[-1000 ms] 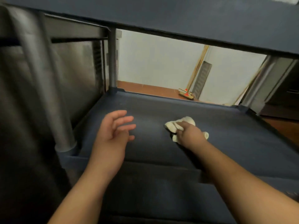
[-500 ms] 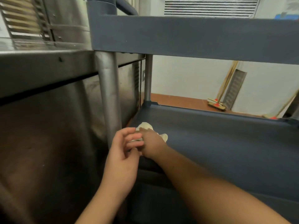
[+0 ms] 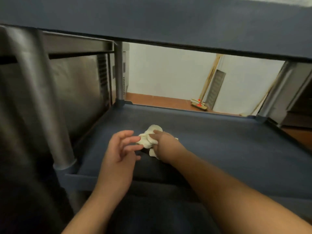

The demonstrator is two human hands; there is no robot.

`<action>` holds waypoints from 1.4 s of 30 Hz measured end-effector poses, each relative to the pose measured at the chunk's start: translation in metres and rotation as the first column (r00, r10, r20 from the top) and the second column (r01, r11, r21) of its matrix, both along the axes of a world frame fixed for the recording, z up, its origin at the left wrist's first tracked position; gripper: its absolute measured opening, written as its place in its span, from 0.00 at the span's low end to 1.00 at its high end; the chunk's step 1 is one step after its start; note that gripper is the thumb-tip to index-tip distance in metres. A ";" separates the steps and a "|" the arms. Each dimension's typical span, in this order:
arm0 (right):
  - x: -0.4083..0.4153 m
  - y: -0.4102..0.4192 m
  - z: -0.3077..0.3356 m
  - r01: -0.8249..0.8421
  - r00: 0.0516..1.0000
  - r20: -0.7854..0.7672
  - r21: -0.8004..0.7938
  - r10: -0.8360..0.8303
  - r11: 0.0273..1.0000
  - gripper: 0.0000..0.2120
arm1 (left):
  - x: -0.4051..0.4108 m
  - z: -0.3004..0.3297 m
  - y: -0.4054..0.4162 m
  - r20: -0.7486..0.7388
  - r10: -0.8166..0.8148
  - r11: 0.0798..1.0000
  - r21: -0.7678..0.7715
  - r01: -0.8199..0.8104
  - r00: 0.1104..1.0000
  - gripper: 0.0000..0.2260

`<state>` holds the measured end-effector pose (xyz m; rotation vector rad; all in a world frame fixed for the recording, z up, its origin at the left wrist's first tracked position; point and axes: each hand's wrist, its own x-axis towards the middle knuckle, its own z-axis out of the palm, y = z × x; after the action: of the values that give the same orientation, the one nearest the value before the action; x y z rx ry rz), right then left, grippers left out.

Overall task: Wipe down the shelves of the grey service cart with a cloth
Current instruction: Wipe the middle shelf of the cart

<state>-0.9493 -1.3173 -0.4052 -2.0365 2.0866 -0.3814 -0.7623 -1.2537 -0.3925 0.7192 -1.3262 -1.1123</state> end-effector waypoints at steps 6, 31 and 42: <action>-0.099 0.043 0.004 0.134 0.990 -0.048 0.055 -0.131 0.989 0.25 | -0.065 -0.008 0.013 0.054 -0.080 0.995 -0.061 0.083 0.995 0.21; -0.386 0.235 0.013 0.747 0.663 0.028 -0.077 -0.748 0.660 0.22 | -0.197 -0.012 0.049 -0.054 -0.248 0.968 0.021 0.250 0.967 0.15; -0.302 0.180 0.021 0.737 0.676 0.037 -0.028 -0.736 0.676 0.20 | -0.123 0.001 0.014 0.034 -0.208 0.978 -0.004 0.208 0.978 0.18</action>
<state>-1.2515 -1.1376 -0.3840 -1.0680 2.8281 -0.5557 -0.8854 -1.2394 -0.3915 0.6051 -1.4588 -1.2654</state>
